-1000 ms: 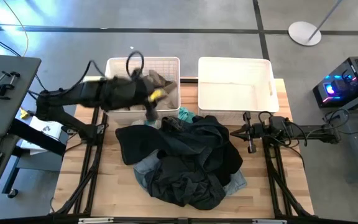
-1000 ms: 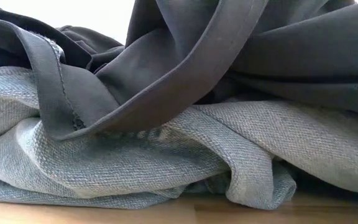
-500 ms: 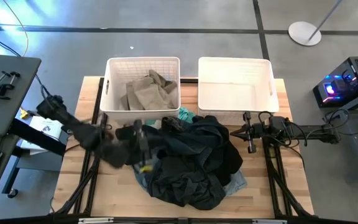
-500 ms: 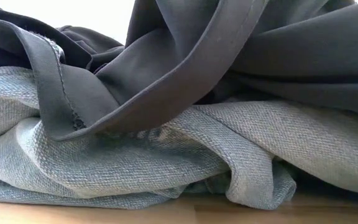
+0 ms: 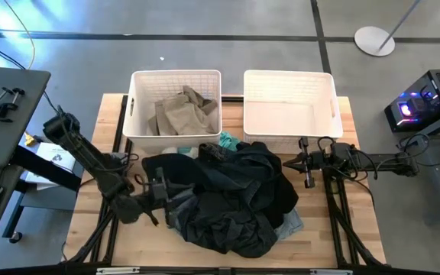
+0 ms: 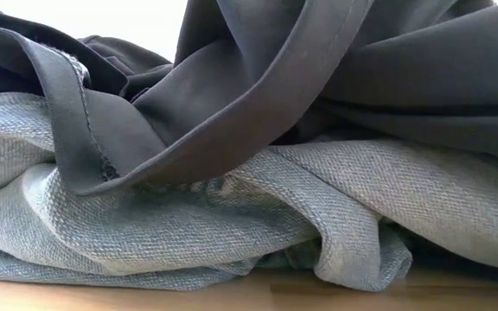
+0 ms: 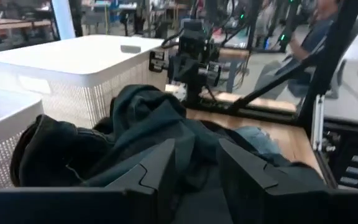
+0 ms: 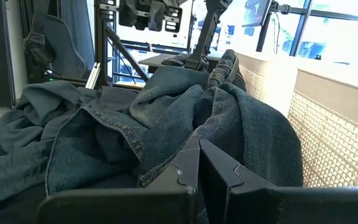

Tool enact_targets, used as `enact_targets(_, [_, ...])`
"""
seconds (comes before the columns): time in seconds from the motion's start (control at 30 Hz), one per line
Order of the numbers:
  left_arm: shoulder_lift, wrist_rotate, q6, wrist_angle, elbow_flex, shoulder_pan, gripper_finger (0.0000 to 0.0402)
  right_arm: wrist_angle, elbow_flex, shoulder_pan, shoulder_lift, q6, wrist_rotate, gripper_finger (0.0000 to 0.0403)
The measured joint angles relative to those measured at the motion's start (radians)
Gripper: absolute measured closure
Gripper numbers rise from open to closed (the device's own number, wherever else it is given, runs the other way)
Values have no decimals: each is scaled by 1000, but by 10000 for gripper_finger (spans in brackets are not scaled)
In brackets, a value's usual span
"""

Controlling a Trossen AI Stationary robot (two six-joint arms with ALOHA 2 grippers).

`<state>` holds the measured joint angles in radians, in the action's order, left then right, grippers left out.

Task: Sort clothes
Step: Put the black shorts into the right white laundry bin

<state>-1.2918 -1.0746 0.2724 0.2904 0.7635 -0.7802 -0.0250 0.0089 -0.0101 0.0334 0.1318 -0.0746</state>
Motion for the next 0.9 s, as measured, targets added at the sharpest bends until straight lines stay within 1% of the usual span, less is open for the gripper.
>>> enact_targets(0.13, [19,53,-167,201,-96,29,294,0,0,0,0,0,0,402])
enact_targets(0.2, [16,88,-225,288,-143,59,294,0,0,0,0,0,0,402])
enact_targets(0.33, [18,171,-240,441,-243,147,294,0,0,0,0,7,0,402])
enact_targets(0.43, [17,243,-239,524,-304,218,294,0,0,0,0,57,-2,402])
enact_targets(0.57, [18,281,-213,547,-336,297,294,-24,0,0,0,78,2,402])
enact_targets(0.6, [18,284,-202,546,-340,313,294,-65,0,0,0,82,4,402])
enact_targets(0.63, [18,284,-178,546,-341,329,294,-114,0,0,0,49,-4,402])
enact_targets(0.73, [18,287,-83,547,-339,373,294,-331,0,0,0,-175,-38,402])
enact_targets(0.8, [18,287,-60,546,-339,386,294,-482,2,0,-1,-310,-27,402])
enact_targets(0.9, [18,305,-86,548,-339,393,294,-639,14,0,-2,-328,41,402])
